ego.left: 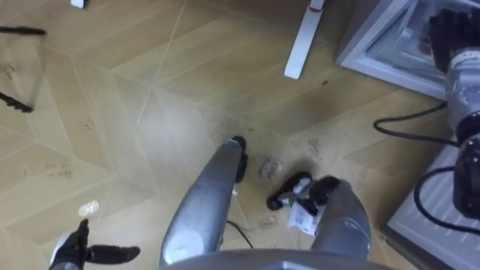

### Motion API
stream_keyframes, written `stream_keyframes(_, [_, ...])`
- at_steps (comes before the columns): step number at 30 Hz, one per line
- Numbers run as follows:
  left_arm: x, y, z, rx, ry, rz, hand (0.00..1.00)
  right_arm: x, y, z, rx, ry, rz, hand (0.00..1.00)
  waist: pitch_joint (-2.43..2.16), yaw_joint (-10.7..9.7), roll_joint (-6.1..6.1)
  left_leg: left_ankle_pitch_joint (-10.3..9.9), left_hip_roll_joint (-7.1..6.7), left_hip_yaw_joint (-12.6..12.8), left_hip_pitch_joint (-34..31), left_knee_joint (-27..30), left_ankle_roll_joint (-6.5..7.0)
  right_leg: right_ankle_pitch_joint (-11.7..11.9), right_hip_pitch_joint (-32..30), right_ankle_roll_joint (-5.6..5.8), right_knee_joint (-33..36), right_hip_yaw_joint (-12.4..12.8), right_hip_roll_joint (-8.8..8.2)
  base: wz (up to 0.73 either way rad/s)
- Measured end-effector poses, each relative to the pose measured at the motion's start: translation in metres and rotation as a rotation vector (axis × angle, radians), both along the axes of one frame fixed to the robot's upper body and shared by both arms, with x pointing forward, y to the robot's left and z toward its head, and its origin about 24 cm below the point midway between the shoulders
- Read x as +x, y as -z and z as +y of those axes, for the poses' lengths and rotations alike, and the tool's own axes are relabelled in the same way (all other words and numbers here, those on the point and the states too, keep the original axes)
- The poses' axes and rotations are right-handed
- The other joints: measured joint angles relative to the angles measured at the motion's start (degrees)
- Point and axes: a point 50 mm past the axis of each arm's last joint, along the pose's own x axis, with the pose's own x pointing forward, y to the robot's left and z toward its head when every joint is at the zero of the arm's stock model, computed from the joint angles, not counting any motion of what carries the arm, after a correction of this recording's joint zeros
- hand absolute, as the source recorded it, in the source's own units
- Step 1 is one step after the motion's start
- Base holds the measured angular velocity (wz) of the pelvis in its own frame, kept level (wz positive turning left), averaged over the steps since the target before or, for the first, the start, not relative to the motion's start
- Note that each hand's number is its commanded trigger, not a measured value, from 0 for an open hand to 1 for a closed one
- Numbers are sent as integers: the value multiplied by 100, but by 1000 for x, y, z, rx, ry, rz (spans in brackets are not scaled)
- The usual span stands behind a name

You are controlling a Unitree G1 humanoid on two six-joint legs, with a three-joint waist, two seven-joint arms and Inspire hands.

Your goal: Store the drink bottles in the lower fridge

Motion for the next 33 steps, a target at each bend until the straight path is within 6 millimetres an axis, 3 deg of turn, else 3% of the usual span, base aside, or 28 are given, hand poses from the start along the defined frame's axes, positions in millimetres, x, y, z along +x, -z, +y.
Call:
stream_keyframes(4, [8, -3, 0, -2, 10, -32, 0, -9, 12, 4, -46, -74, -4, 0, -20, -45, -81, -60, 115, 49, 41, -11, 25, 95, 56, 43, -212, 54, 181, -20])
stream_keyframes(10, [8, -4, 2, -24, -46, -60, 0, -48, 47, -3, -67, -94, 83, 0, -65, -212, -146, -128, 260, 144, 267, -115, 86, 292, 281, 133, -601, 149, 416, -21])
stream_keyframes(12, [9, -4, 3, -31, -44, -55, 0, -61, 58, -5, -69, -96, 121, 0, -120, -247, -176, -183, 324, 246, 316, -97, 122, 346, 285, 157, -651, 248, 505, -25])
stream_keyframes(23, [2, 0, -1, -59, -78, -8, 0, -82, 69, -2, -79, -144, 120, 0, -236, -350, 15, -241, 478, 628, 598, -153, 184, 526, 328, 228, -753, 618, 618, -18])
stream_keyframes(33, [-6, 6, -11, -74, -47, 41, 0, -87, 78, 6, -52, -152, 127, 0, -234, -390, 68, -157, 542, 629, 665, -344, 141, 669, 342, 217, -1014, 697, 794, -7])
